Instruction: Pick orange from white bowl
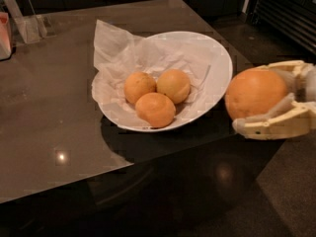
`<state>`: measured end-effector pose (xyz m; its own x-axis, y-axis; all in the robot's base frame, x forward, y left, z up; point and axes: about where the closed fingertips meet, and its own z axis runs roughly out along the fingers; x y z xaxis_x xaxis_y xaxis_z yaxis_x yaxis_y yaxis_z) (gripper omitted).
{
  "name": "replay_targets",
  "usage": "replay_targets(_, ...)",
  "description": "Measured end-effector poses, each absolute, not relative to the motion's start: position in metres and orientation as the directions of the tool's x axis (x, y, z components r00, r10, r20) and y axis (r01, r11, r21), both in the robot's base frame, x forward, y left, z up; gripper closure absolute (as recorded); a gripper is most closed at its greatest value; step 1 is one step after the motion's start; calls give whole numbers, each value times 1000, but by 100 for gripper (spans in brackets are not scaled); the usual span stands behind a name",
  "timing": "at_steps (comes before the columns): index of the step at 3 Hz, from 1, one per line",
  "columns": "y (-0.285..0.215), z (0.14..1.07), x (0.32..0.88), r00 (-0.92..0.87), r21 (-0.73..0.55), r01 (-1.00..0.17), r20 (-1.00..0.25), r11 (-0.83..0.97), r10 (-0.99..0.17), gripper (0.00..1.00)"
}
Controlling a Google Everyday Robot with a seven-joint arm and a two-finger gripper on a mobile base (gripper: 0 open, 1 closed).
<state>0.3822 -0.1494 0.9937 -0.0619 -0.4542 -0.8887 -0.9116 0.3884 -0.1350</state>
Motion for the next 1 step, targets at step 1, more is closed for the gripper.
replay_targets(1,-171,996,370,-57,-146,-892,-903,428,-426,100)
